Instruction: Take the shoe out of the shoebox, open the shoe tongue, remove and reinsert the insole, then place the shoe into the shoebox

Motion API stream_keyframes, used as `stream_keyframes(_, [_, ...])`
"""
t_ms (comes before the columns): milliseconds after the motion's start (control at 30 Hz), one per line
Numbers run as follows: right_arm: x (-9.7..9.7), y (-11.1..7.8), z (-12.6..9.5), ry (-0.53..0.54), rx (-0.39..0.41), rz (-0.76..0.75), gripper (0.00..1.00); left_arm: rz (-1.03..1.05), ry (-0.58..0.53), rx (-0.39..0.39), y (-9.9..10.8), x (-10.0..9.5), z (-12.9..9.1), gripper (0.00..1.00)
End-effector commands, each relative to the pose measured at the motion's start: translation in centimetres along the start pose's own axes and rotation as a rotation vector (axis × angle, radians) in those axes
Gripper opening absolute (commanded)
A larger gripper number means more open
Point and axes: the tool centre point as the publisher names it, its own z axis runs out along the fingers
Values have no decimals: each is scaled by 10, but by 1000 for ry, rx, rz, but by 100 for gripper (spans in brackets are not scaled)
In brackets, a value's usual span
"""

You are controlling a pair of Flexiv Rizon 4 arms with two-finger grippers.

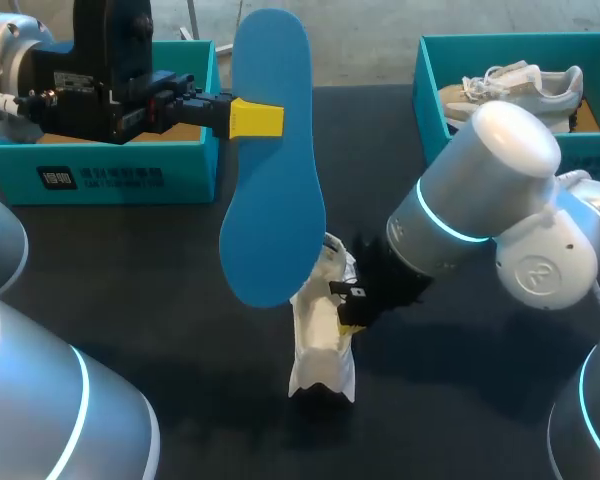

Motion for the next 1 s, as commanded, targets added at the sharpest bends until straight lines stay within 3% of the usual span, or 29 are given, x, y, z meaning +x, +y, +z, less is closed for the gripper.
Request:
stream_keyframes(33, [-3,-1,5,12,-4,5,0,-1,0,-5,-1,-1,1,0])
stream_keyframes(467, [-6,-5,13,32,-3,28,0,-1,0,-5,-1,-1,1,0])
stream_keyframes(500, [-5,-6,12,31,-5,29,10,-1,0,-5,-1,-1,1,0])
stream_keyframes(533, [-4,-7,11,30,-8,29,32,-1,0,-5,-1,-1,1,0])
stream_keyframes(600, [0,-9,8,23,-19,28,100,-1,0,-5,-1,-1,1,0])
stream_keyframes(1000, [17,-18,-47,69,-125,-10,100,-1,0,-5,-1,-1,1,0])
